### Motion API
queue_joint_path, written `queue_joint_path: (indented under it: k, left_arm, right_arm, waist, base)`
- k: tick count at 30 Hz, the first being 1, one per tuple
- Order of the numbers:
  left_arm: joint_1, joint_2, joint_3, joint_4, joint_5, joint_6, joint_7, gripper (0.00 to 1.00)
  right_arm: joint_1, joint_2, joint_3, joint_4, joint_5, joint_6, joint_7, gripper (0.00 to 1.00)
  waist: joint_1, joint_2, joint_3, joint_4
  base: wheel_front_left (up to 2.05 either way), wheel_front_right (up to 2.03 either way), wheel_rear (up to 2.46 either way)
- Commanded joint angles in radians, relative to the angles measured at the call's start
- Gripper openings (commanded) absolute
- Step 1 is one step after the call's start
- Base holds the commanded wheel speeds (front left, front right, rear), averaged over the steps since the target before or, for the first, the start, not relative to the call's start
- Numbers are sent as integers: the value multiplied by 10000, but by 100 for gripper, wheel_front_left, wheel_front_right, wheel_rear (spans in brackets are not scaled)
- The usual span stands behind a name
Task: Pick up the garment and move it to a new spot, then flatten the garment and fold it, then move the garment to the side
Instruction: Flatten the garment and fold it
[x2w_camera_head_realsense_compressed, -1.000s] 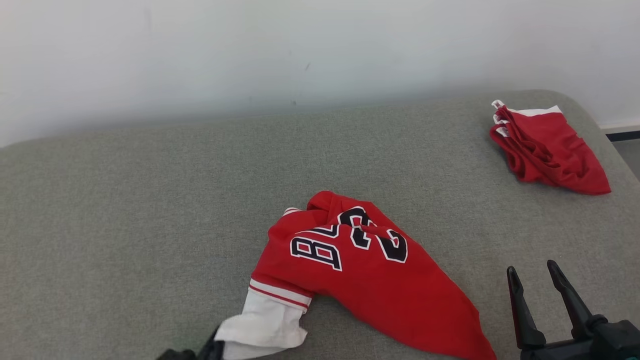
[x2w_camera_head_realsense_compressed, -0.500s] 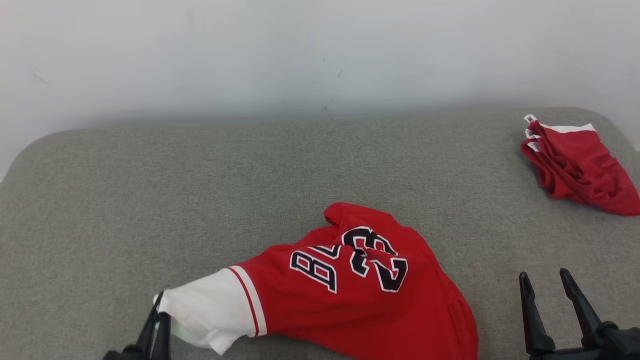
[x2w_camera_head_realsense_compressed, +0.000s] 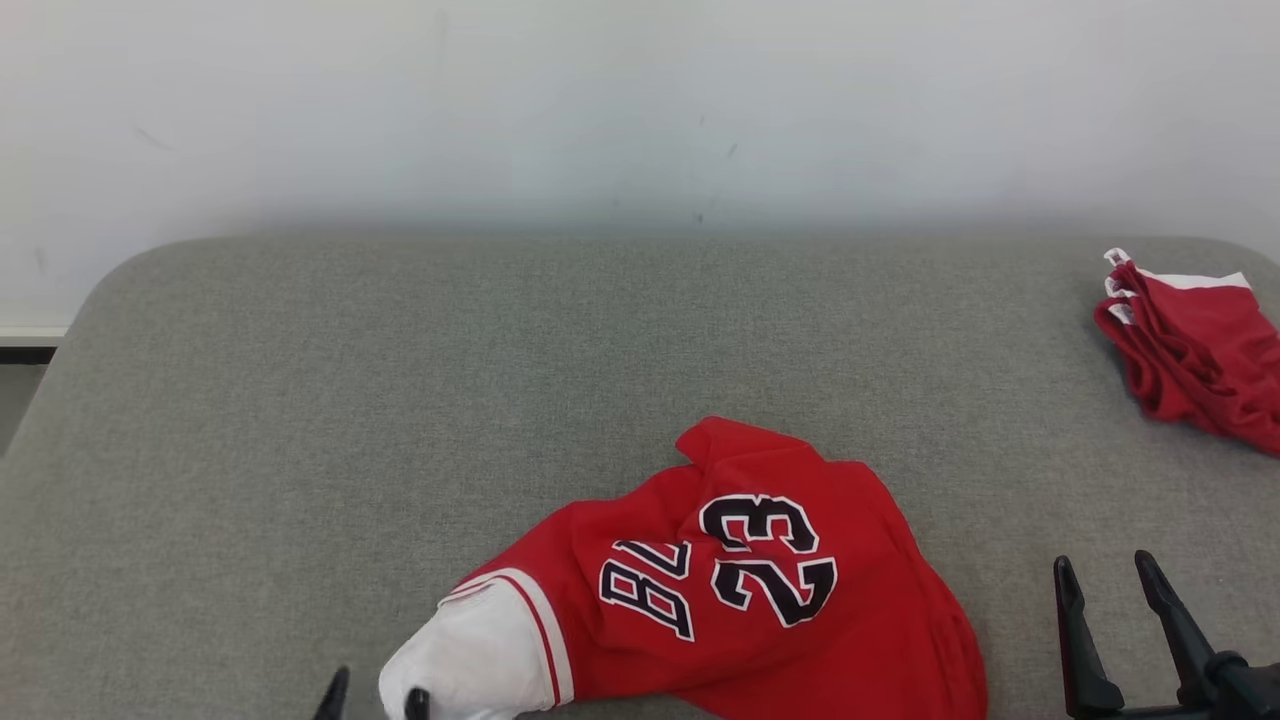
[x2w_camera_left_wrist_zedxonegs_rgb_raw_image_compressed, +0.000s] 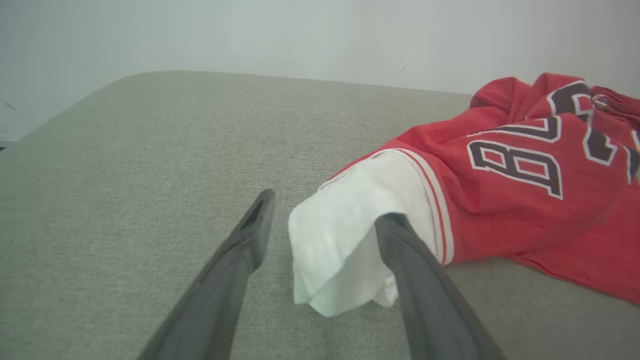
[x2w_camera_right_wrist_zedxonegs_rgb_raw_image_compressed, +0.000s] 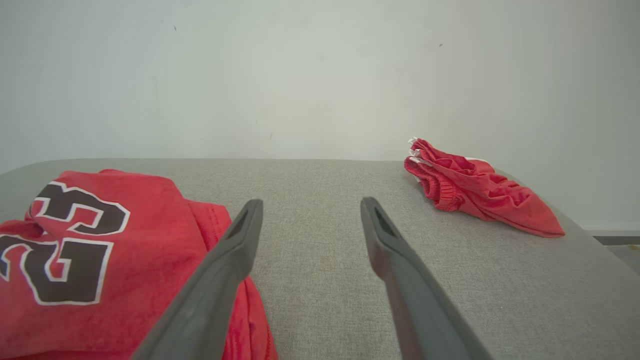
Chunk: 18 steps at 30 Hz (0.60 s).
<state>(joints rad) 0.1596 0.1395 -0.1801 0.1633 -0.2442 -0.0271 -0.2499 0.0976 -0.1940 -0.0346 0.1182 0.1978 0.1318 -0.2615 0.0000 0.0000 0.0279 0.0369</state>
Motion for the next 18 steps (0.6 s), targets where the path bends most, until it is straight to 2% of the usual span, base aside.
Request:
queue_joint_path:
  k: [1, 4, 9, 18]
  left_arm:
    - [-165, -15, 184, -271, -99, -25, -107, 100]
    - [-303, 28, 680, -1068, -147, -12, -164, 100]
    - [-334, 152, 1242, -1644, 60, 127, -151, 100]
    - [-575, 154, 2143, -1441, -81, 236, -155, 100]
  right_arm:
    - [-38, -61, -49, 3, 42, -23, -48, 100]
    - [28, -32, -82, -9, 12, -23, -48, 100]
    - [37, 45, 34, 26, -29, -23, -48, 100]
    - [-74, 38, 174, 210, 154, -23, -46, 100]
  waist:
    - [0, 0, -45, 50]
    - [0, 0, -105, 74]
    - [0, 0, -163, -62]
    - [0, 0, -70, -330]
  base:
    - [0, 0, 0]
    - [0, 0, 0]
    - [0, 0, 0]
    - [0, 0, 0]
